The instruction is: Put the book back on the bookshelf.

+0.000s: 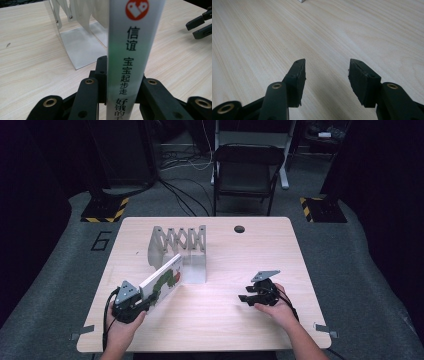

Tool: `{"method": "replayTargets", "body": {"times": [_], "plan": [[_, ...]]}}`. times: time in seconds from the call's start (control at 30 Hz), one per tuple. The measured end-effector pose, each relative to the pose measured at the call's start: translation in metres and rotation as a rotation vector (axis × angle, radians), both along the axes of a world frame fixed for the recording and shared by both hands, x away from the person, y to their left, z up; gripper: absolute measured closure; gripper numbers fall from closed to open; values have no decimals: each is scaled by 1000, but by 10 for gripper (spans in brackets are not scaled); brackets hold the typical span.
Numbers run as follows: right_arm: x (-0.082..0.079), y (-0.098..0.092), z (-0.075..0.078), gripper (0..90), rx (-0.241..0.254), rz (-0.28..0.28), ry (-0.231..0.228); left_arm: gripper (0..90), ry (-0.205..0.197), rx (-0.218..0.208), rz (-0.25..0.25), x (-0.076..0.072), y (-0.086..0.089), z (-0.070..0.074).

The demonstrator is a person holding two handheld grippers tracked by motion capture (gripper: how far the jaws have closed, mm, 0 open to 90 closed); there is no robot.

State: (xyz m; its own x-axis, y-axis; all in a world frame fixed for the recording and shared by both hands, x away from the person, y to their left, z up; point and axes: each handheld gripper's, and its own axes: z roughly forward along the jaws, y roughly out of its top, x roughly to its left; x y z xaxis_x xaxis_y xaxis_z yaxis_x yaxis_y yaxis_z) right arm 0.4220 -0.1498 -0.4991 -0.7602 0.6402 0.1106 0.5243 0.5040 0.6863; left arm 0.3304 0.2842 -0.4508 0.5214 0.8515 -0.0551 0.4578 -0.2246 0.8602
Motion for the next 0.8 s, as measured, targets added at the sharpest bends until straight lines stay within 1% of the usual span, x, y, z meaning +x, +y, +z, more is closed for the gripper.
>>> {"method": "replayTargets", "body": {"times": [0.1,0.13,0.17,0.2,0.23,0.27,0.37,0.4,0.47,0.53,0.67,0.77,0.8], "plan": [[0,0,0,476,-1,0,3,755,6,1,1,-1,1,1],[0,0,0,476,0,-8,5,754,4,4,2,-2,1,1],[0,0,0,476,0,-8,5,754,-7,1,9,-2,1,1],[0,-1,0,476,2,-10,5,754,7,5,2,-4,3,3],[0,-1,0,476,2,-10,5,754,7,5,2,-4,3,3],[0,-1,0,476,2,-7,-2,754,5,8,4,-5,5,3],[0,-1,0,476,2,-6,-2,754,3,11,10,-9,8,4],[0,-1,0,476,7,-10,1,754,-7,9,21,-10,10,4],[0,-1,0,476,7,-10,-2,755,-3,10,22,-11,12,5],[0,-1,0,476,4,-11,-1,755,-13,-3,47,-10,15,4],[0,-1,1,476,-4,-4,-1,754,-1,-6,60,-8,19,4],[0,-1,0,476,2,-13,5,754,-11,-6,68,-7,20,3],[0,-1,1,476,0,-14,6,754,-2,-6,67,-6,21,3]]}}
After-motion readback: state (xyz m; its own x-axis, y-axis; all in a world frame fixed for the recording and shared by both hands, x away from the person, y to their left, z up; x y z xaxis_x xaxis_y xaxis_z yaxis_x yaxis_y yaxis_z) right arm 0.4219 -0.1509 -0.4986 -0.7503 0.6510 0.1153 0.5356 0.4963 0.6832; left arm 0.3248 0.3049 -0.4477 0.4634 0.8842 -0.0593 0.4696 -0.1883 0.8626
